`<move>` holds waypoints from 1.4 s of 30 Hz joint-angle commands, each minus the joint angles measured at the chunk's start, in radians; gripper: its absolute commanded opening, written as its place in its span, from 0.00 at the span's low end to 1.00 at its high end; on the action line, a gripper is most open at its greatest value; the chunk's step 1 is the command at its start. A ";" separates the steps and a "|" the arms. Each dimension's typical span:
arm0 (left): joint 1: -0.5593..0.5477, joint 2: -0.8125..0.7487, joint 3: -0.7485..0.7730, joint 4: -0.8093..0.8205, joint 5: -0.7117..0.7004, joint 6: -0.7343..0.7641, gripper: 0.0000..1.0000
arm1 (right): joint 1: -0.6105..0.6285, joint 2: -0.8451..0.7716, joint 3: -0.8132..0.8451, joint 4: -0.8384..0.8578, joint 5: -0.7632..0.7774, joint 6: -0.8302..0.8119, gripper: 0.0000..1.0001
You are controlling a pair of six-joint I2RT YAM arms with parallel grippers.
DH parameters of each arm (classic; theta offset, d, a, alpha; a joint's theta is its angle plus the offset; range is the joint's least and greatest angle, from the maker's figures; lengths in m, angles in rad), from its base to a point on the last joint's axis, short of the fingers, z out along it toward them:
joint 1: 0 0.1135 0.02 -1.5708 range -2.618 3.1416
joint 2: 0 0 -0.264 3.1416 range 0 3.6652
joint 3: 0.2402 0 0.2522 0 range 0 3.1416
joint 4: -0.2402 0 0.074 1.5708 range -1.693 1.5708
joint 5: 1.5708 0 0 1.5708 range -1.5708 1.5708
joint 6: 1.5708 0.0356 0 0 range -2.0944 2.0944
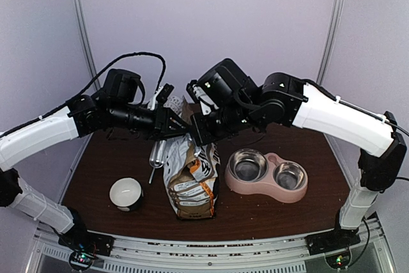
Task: Serve the pet food
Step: Open the seal of the pet food bag.
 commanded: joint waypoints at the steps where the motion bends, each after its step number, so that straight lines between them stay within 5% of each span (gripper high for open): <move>1: -0.019 0.000 -0.005 0.012 0.031 0.022 0.27 | 0.006 -0.013 0.001 0.032 0.011 -0.005 0.00; 10: -0.034 -0.025 -0.023 0.012 0.039 0.019 0.00 | 0.005 0.026 0.047 -0.015 0.048 0.004 0.00; 42: -0.033 -0.154 -0.056 0.003 -0.072 0.017 0.00 | -0.033 0.017 0.062 -0.221 0.277 0.102 0.00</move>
